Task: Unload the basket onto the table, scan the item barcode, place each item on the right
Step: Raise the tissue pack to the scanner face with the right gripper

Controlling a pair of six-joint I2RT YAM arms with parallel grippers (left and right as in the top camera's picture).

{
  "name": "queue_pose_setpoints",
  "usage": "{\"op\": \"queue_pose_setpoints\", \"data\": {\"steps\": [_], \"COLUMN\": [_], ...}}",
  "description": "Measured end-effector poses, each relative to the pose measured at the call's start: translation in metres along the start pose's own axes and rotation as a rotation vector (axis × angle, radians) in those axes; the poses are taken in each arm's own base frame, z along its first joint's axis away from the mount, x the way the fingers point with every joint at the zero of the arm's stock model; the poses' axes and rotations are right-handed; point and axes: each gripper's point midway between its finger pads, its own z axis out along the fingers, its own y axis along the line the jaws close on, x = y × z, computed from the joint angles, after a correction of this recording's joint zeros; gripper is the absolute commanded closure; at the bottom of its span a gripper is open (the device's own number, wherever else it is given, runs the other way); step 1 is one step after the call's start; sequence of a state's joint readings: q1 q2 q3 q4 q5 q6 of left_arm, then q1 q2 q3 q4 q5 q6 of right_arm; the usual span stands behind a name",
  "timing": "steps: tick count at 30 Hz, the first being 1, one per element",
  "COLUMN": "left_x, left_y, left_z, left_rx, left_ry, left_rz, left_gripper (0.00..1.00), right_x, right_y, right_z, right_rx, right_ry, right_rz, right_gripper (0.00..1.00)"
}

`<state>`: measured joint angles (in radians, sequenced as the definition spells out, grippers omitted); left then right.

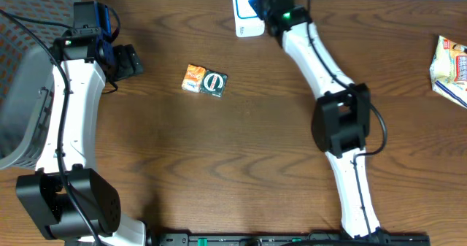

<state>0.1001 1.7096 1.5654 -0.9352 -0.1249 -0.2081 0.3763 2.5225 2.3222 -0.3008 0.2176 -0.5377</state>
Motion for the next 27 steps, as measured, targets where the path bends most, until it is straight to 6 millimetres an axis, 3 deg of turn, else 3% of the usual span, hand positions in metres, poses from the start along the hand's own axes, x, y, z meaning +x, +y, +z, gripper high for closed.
{"op": "queue_pose_setpoints", "data": {"steps": [6, 10, 18, 27], "left_x": [0.0, 0.0, 0.0, 0.0], "left_y": [0.0, 0.0, 0.0, 0.0], "left_z": [0.0, 0.0, 0.0, 0.0], "left_rx": [0.0, 0.0, 0.0, 0.0], "left_ry": [0.0, 0.0, 0.0, 0.0], "left_rz": [0.0, 0.0, 0.0, 0.0], "left_gripper": [0.03, 0.02, 0.03, 0.03], "right_x": [-0.012, -0.001, 0.012, 0.011], "right_y": [0.03, 0.039, 0.028, 0.029], "right_z": [0.006, 0.014, 0.017, 0.016], "right_rx": [0.04, 0.053, 0.097, 0.105], "right_ry": [-0.018, 0.023, 0.087, 0.095], "right_rz": [-0.321, -0.483, -0.603, -0.623], "right_gripper": [0.99, 0.99, 0.99, 0.99]}}
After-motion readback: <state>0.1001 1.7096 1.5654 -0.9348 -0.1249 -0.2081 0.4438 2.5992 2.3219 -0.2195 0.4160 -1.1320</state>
